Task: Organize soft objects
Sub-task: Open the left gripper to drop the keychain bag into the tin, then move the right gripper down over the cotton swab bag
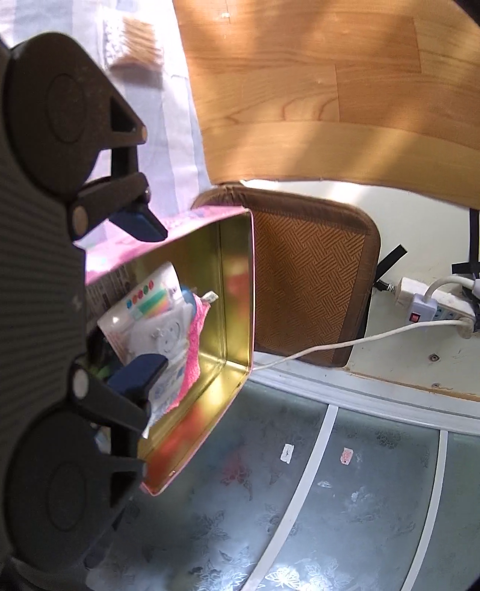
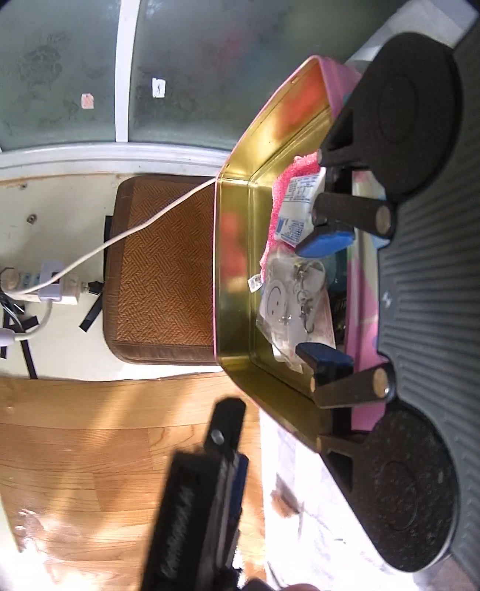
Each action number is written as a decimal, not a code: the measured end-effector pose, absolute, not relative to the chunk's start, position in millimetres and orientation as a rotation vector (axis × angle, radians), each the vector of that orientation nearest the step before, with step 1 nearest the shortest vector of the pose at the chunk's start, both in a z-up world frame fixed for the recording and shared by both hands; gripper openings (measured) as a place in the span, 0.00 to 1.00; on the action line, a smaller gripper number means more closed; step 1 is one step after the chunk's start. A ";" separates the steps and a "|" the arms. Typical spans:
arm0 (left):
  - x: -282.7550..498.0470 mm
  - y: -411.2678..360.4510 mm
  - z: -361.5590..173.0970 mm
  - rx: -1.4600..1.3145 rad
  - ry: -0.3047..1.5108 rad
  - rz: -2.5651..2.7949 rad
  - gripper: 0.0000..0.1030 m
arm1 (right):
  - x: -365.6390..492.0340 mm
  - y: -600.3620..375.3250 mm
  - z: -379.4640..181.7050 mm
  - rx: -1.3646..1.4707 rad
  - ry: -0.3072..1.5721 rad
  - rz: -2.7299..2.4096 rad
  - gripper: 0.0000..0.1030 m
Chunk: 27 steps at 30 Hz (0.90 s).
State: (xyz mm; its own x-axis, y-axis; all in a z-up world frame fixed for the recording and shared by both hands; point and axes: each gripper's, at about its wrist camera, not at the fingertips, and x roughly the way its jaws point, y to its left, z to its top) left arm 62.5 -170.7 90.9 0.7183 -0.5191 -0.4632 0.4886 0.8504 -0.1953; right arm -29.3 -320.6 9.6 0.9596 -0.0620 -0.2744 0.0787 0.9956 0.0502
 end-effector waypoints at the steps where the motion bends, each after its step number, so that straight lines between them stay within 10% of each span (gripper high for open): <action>1: 57.5 -167.1 91.0 -0.050 0.526 -0.548 0.67 | -31.1 -319.5 11.0 0.067 0.267 -0.071 0.52; 27: 46.8 70.1 7.7 -0.153 0.624 0.113 0.68 | 22.4 -165.1 26.5 -0.010 0.381 0.308 0.53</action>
